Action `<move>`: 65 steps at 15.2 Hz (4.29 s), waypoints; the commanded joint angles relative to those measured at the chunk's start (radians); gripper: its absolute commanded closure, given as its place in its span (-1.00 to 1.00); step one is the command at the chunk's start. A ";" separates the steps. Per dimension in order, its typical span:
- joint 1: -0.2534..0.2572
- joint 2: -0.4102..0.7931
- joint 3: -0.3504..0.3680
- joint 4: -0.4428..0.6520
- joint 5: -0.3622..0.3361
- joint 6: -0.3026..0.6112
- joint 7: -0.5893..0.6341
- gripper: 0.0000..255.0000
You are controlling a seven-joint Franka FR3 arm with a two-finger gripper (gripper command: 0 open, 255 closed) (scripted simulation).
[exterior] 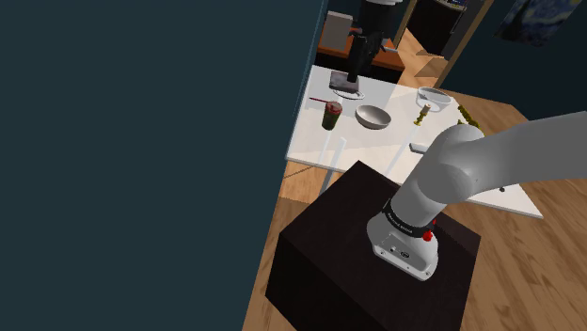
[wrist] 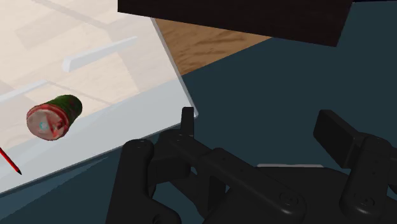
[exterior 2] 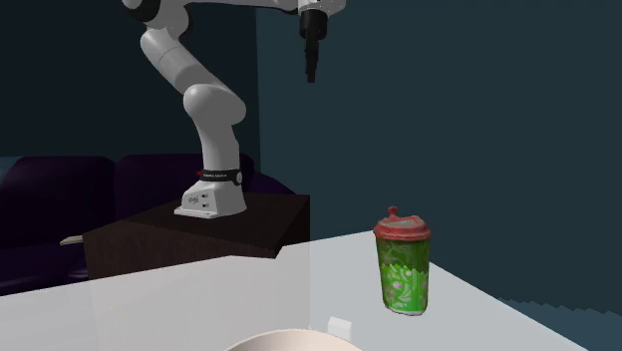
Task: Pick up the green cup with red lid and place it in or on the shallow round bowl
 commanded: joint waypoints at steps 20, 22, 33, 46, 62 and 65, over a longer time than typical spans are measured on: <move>-0.098 0.579 -0.256 0.120 -0.055 0.472 -0.172 -1.00; -0.106 0.652 -0.278 0.158 -0.037 0.508 -0.198 -1.00; -0.197 1.076 -0.336 0.447 0.137 0.618 -0.356 -1.00; -0.288 1.331 -0.308 0.610 0.240 0.695 -0.424 -1.00; -0.288 1.331 -0.307 0.610 0.240 0.695 -0.424 1.00; -0.286 1.322 -0.310 0.611 0.237 0.685 -0.422 1.00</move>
